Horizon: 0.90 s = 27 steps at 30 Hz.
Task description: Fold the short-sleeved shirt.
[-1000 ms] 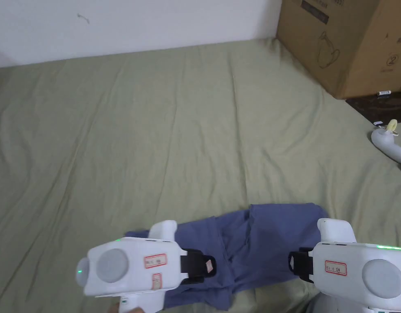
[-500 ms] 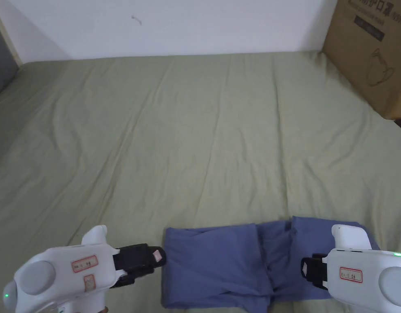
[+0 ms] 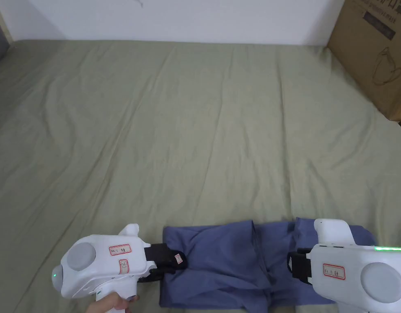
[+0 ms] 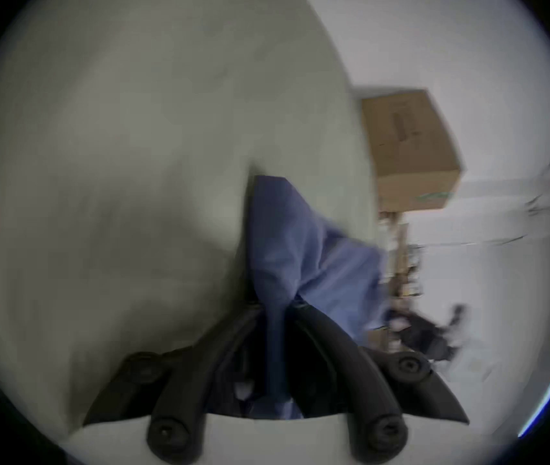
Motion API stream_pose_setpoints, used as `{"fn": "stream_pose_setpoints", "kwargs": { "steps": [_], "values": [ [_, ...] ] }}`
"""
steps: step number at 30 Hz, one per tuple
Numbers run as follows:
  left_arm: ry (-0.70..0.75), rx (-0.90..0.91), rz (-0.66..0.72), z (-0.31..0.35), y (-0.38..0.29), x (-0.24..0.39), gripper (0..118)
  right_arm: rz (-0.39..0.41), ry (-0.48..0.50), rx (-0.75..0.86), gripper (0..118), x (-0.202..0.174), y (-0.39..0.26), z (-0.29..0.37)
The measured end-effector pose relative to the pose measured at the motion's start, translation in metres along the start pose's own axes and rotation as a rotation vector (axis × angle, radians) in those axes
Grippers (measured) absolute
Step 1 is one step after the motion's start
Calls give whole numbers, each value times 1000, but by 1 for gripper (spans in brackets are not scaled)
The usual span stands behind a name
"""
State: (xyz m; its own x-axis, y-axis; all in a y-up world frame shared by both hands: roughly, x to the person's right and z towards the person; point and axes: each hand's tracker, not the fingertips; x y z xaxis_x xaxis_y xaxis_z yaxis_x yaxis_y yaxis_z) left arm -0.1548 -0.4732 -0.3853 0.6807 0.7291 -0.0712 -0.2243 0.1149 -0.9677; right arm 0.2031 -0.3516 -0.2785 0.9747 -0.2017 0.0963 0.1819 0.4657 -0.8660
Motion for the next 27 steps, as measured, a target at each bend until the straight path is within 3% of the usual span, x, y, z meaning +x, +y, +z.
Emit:
{"fn": "stream_pose_setpoints", "kwargs": {
  "steps": [1, 7, 13, 16, 20, 27],
  "values": [
    [-152, 16, 9, 6, 6, 3, 7, -14, -1, 4, 0, 2, 2, 0],
    [-153, -12, -28, 35, 21, -1, 7, -73, -4, 43, 0, 14, 15, 7],
    [-101, 66, -47, 94, 52, -19, 7, -86, -15, 72, 0, 18, 20, 18],
    [0, 128, -92, 136, 63, -36, 7, -99, -13, 75, 0, 21, 18, 18],
    [130, 167, -50, 181, 53, -50, 7, -125, -1, 65, 0, 23, 13, 14],
    [163, 210, -13, 209, 42, -49, 7, -125, 21, 47, 0, 20, 7, 9]
  ]
}}
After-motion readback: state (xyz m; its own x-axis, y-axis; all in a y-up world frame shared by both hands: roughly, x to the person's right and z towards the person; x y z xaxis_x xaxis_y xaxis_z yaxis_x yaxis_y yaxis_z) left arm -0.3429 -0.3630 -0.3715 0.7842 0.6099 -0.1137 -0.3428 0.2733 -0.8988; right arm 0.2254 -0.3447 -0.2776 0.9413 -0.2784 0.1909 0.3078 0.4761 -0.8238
